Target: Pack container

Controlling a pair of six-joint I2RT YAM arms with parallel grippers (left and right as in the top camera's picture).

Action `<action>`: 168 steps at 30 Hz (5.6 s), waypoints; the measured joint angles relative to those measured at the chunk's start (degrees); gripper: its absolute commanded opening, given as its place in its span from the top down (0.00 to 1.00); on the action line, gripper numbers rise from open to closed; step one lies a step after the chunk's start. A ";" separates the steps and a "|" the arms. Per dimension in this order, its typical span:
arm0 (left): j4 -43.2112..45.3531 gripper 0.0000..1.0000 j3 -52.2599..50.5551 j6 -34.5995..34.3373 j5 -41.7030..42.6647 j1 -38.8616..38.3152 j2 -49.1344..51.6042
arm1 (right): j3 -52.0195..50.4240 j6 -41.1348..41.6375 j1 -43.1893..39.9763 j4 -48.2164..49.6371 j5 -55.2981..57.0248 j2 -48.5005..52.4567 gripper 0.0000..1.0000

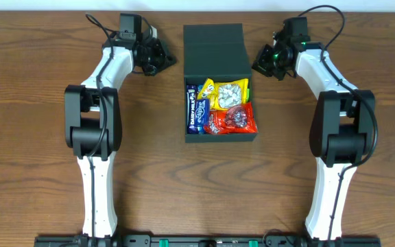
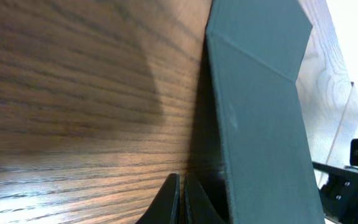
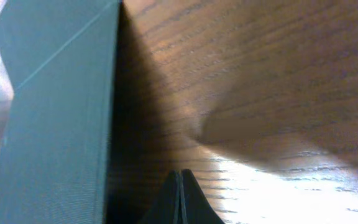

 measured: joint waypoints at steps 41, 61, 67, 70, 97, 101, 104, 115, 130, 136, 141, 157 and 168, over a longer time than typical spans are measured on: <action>-5.01 0.94 7.82 12.94 12.94 -0.55 -0.22 | -0.13 -0.31 -2.32 25.68 -34.95 0.98 0.98; -26.93 0.94 8.11 45.07 7.32 -1.14 -19.06 | -0.13 -13.11 -2.21 15.76 -53.05 0.17 0.98; -33.40 0.94 8.13 51.63 6.62 -1.14 -19.06 | -0.15 -24.04 -2.21 -0.31 -49.99 0.13 0.98; -34.56 0.94 8.13 53.79 6.43 -1.16 -19.06 | -0.17 -29.33 -2.23 -6.45 -45.18 0.13 0.98; -52.68 0.94 8.13 52.17 -2.19 -2.97 -30.75 | -0.20 -33.97 -2.97 -16.41 -17.92 -29.46 0.98; -55.80 0.94 8.13 52.46 -3.21 -4.26 -39.15 | -0.20 -34.21 -2.97 -20.44 -17.27 -37.27 0.98; -58.69 0.94 8.15 53.05 -3.74 -5.53 -45.22 | -0.17 -34.49 -2.95 -26.51 -16.11 -43.04 0.99; -62.07 0.94 -0.81 56.04 -4.04 -10.84 -69.79 | -9.81 -35.69 5.40 -43.56 -4.46 -70.29 0.98; -48.65 0.05 -39.41 53.94 -3.19 -10.88 -100.17 | -43.19 -30.21 6.32 -43.56 -0.81 -110.05 0.00; -48.09 0.05 -40.85 52.59 -3.21 -10.88 -99.47 | -45.24 -26.08 6.32 -44.74 -1.62 -110.12 0.01; -48.15 0.05 -40.85 52.57 -3.19 -10.88 -99.47 | -45.29 -24.81 6.32 -44.74 -1.84 -110.12 0.01; -33.55 0.05 -44.89 52.52 -9.01 -3.56 -106.12 | -45.29 -24.46 6.32 -44.76 -2.03 -110.12 0.01; -11.37 0.05 -75.17 39.80 -28.39 4.70 -127.36 | -45.38 -24.33 6.32 -44.74 -2.08 -110.12 0.01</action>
